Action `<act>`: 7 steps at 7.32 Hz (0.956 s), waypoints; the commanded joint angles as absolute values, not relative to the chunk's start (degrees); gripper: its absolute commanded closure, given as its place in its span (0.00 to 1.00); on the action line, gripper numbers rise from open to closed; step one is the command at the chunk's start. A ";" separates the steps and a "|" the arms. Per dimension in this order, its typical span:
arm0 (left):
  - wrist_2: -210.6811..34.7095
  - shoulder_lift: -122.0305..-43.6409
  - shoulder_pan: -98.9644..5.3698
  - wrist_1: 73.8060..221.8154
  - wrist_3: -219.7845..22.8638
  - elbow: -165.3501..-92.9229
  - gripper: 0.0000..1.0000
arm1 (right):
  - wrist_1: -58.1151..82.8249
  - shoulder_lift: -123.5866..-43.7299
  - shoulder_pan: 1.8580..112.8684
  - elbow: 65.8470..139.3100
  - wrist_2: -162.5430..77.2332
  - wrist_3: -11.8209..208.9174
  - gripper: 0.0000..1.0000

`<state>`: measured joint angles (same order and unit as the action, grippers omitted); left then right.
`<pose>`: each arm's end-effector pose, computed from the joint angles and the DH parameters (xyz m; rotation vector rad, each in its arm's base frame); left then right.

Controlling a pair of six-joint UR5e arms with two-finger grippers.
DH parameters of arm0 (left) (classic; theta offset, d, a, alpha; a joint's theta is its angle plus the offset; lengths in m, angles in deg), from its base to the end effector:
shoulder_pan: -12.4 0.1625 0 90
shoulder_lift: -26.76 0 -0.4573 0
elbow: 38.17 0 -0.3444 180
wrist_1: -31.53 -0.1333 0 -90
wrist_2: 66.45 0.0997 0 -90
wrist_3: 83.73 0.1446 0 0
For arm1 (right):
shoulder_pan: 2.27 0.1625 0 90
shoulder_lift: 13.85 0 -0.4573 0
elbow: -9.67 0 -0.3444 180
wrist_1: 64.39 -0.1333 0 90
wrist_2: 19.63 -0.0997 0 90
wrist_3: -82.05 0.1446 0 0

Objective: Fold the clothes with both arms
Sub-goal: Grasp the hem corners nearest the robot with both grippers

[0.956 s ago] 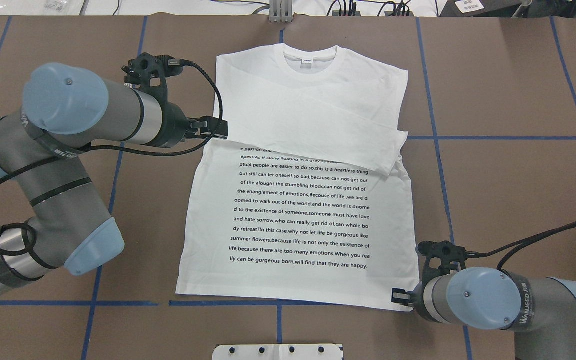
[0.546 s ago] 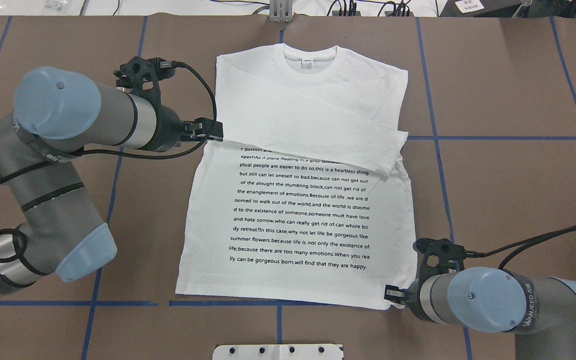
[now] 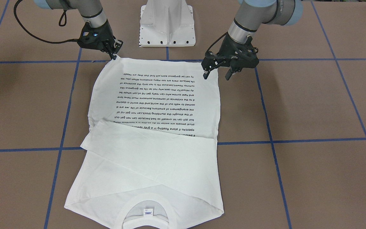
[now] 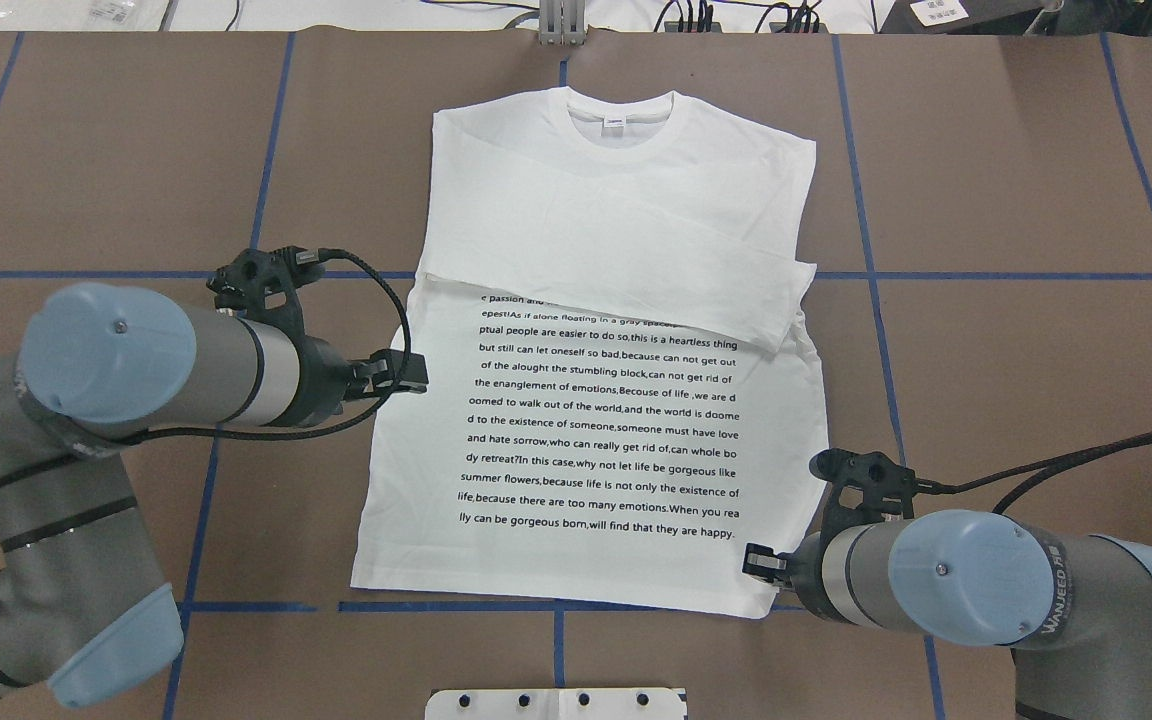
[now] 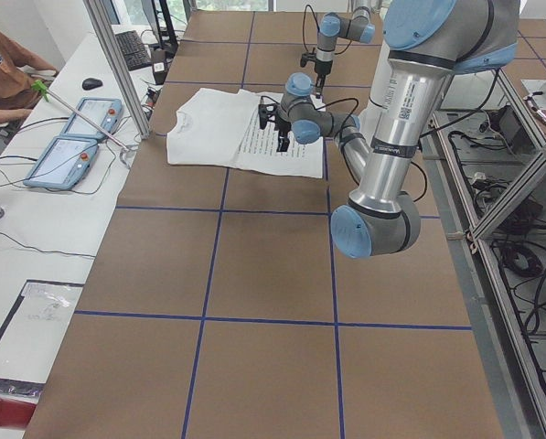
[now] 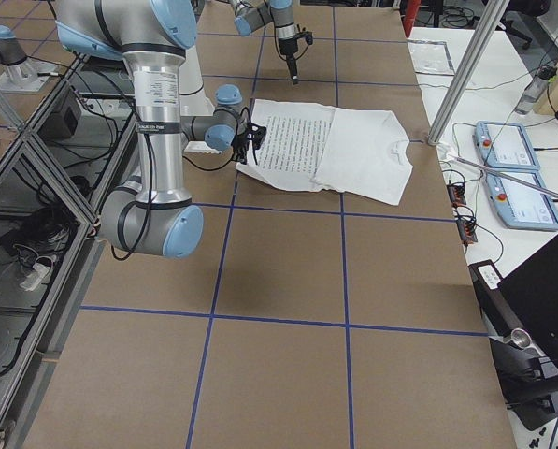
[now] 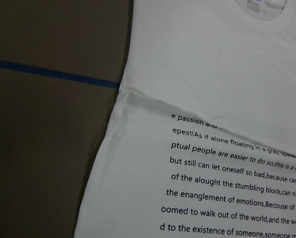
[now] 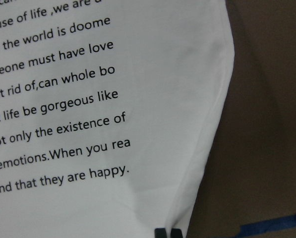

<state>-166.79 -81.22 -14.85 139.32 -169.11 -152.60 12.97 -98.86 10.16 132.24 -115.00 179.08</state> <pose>0.4562 -0.3557 0.3494 0.1308 1.0553 -0.2624 -0.4500 -0.2218 0.4237 -0.0465 -0.8816 0.2763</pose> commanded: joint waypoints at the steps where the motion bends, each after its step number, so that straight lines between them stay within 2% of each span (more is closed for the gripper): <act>1: -162.35 -79.33 -7.84 137.97 -174.84 -152.34 0.02 | 13.04 -97.53 10.47 132.19 -114.99 179.08 1.00; 2: -160.86 -77.59 -6.08 137.88 -174.96 -152.25 0.03 | 13.04 -97.52 10.56 132.19 -114.91 179.08 1.00; 5: -159.45 -75.90 -2.91 137.88 -175.05 -151.73 0.18 | 13.04 -97.43 10.83 132.28 -114.91 179.08 1.00; 7: -158.65 -75.81 -0.97 137.79 -175.31 -151.02 0.21 | 13.04 -97.43 11.18 132.37 -114.99 179.08 1.00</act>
